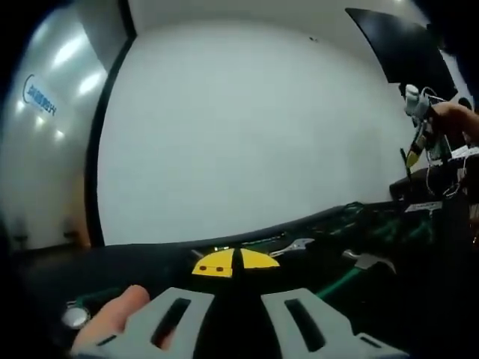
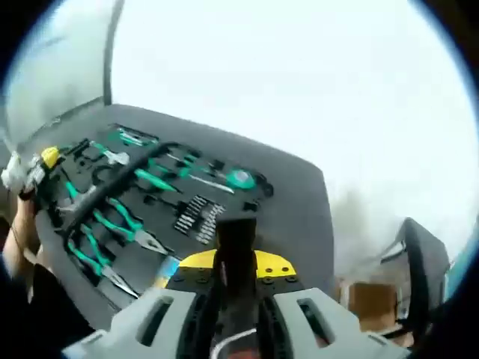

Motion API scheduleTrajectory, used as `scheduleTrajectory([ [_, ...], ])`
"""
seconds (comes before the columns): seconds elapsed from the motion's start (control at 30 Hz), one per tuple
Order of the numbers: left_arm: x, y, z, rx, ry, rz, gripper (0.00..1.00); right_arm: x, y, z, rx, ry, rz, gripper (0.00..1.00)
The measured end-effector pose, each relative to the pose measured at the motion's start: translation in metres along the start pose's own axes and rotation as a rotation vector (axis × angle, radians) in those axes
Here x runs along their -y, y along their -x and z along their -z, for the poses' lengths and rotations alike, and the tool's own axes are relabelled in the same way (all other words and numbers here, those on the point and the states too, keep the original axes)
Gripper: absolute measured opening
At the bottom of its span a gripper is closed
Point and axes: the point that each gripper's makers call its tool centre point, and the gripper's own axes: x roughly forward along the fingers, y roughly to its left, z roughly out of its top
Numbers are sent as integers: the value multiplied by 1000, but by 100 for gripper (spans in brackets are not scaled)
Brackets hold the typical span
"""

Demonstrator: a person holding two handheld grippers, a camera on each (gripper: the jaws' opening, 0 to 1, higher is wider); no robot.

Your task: Pick up the tools and put them into their designated positions in the toolbox.

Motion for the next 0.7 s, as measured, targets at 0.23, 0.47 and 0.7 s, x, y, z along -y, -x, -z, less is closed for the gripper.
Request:
scheduleTrajectory([
  [0.23,-2,-1,0,3,6,0,3,-59,-13,-9,82,108,-24,14],
  [0.47,-3,-1,0,5,11,1,3,-97,-19,-12,257,-37,-145,14],
  [0.7,-2,-1,0,8,13,4,3,-84,1,24,264,-92,-170,15],
])
